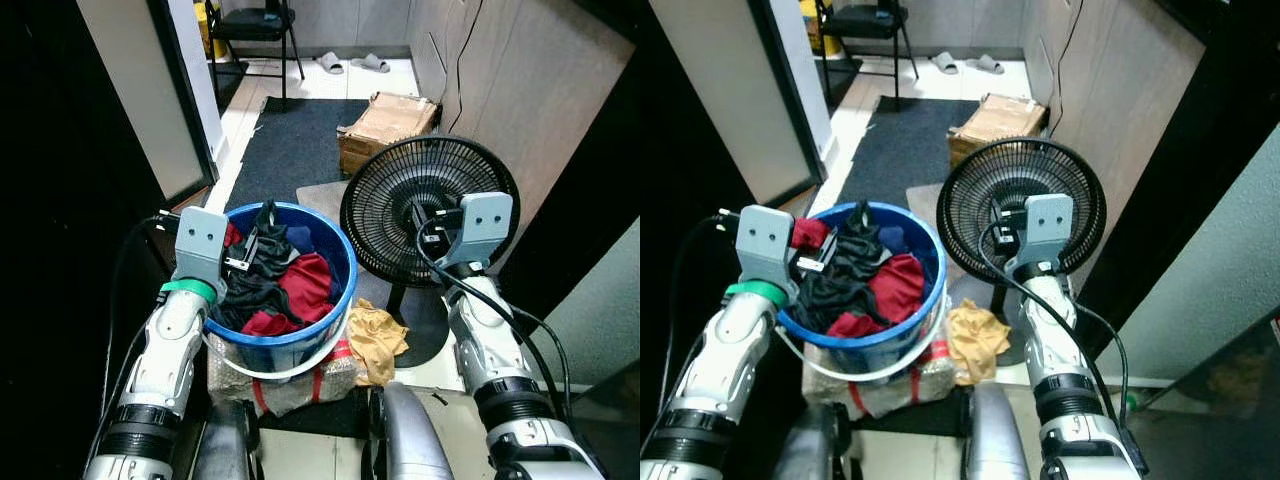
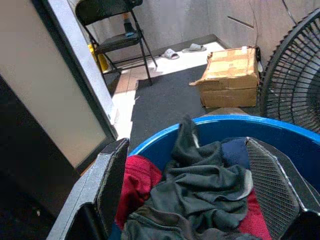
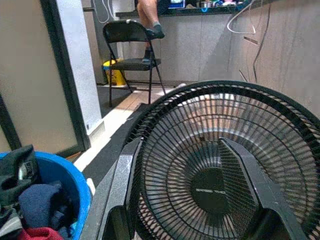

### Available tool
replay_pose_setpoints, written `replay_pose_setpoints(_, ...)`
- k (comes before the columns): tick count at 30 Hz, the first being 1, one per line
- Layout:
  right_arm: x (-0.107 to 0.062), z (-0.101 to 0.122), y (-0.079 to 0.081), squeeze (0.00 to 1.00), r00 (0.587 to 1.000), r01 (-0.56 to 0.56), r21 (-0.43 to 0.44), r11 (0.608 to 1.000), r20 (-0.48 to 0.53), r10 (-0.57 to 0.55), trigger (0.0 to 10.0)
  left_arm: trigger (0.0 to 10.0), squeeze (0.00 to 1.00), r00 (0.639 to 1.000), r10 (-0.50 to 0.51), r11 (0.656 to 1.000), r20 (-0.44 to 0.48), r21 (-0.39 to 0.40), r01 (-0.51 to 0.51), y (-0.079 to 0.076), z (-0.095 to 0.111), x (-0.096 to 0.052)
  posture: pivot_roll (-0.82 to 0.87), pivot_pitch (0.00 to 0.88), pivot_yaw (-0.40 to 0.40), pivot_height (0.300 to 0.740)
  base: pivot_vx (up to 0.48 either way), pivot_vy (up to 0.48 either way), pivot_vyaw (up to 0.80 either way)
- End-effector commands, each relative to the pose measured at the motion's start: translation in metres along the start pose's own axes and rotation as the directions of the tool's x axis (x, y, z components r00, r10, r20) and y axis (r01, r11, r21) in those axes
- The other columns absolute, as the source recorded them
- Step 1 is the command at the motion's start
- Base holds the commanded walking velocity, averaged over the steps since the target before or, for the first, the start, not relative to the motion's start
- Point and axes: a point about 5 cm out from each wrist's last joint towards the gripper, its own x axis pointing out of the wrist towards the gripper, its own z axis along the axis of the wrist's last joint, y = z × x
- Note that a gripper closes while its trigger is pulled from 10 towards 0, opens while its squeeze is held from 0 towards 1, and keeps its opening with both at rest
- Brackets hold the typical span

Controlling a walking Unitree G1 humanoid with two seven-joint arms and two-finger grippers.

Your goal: Clothes washing

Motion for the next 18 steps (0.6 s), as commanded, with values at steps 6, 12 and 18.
replay_pose_setpoints(6,-0.0003,-0.0010,-0.0016,0.00,1.000,0.005,0.009,1.000,-0.007,-0.005,10.0,10.0,0.00,1.000,0.003,1.000,-0.006,-0.005,-0.003,0.0007,-0.0002,0.0001,-0.03,0.055,0.069,0.550,0.000,0.000,0.00)
replay_pose_setpoints(12,-0.0002,-0.0007,-0.0017,0.00,1.000,0.006,0.009,1.000,-0.007,-0.006,10.0,10.0,0.00,1.000,0.004,1.000,0.000,-0.006,-0.004,0.0007,0.0016,0.0011,-0.03,0.056,0.069,0.525,0.000,0.000,0.00)
replay_pose_setpoints(18,0.0001,-0.0005,-0.0014,0.00,1.000,0.004,0.010,1.000,-0.007,-0.004,10.0,10.0,0.00,1.000,0.005,1.000,0.002,-0.008,-0.005,0.0008,0.0026,0.0019,-0.03,0.061,0.069,0.490,0.000,0.000,0.00)
